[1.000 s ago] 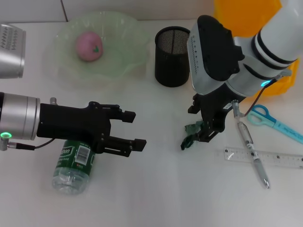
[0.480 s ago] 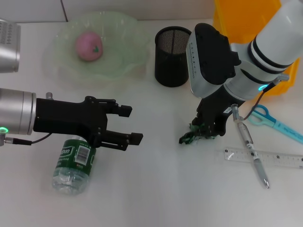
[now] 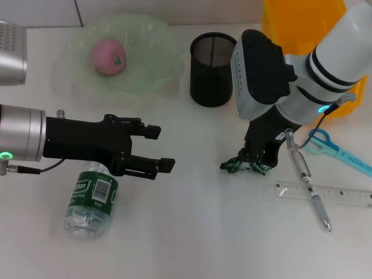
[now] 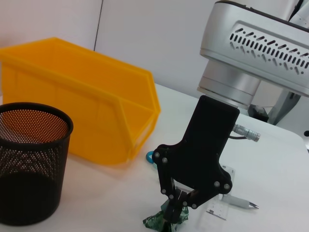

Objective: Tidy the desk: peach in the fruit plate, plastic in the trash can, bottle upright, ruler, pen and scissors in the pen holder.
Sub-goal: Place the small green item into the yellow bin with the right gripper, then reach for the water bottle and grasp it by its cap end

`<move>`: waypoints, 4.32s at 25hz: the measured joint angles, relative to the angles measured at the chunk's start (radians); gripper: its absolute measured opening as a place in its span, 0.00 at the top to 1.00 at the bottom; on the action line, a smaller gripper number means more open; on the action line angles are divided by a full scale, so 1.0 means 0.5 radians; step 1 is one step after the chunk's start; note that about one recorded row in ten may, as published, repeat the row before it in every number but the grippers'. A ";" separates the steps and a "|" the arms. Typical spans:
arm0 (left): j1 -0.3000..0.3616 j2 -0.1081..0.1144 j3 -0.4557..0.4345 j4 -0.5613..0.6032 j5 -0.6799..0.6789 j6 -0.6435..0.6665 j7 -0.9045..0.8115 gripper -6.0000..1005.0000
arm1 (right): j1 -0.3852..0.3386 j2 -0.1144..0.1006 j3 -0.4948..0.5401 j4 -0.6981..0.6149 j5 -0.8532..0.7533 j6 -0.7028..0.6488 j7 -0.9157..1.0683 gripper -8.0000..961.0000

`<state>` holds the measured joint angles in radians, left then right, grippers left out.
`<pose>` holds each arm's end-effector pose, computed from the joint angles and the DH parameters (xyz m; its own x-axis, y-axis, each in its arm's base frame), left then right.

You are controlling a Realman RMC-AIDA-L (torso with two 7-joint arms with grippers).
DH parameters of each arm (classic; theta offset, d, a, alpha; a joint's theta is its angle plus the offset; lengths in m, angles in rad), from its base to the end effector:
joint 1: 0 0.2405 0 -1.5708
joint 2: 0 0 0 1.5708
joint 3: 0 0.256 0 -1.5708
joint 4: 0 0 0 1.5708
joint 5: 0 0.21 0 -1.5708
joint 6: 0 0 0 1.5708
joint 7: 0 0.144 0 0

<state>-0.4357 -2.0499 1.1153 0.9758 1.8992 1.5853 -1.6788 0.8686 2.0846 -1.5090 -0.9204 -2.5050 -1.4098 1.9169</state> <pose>-0.2257 0.3160 -0.0005 0.8790 0.3577 0.3151 0.3822 -0.9239 -0.0173 0.1575 0.3739 -0.0666 0.8883 0.0047 0.4593 0.0283 -0.9986 -0.0444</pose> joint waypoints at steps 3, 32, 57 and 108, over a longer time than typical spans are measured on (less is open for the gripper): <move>0.000 0.001 0.000 0.000 0.000 -0.003 0.001 0.18 | -0.004 0.000 0.001 -0.005 0.000 -0.002 0.000 0.99; -0.009 0.004 -0.022 -0.003 0.000 -0.002 -0.009 0.18 | -0.476 -0.033 1.640 -0.713 0.579 0.240 0.048 0.96; -0.035 0.077 -0.053 0.279 0.095 0.038 -0.686 0.19 | -0.727 -0.211 1.657 -0.108 1.290 -0.585 -0.452 0.41; -0.614 -0.051 0.316 -0.010 1.503 -0.461 -2.216 0.29 | -0.937 -0.046 1.615 0.829 1.015 -0.708 -1.447 0.23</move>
<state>-0.7425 -2.0753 1.2733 0.9708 2.6509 1.3547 -2.7867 0.4003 2.0617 -0.7015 -0.5058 -1.9977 -1.7640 1.1936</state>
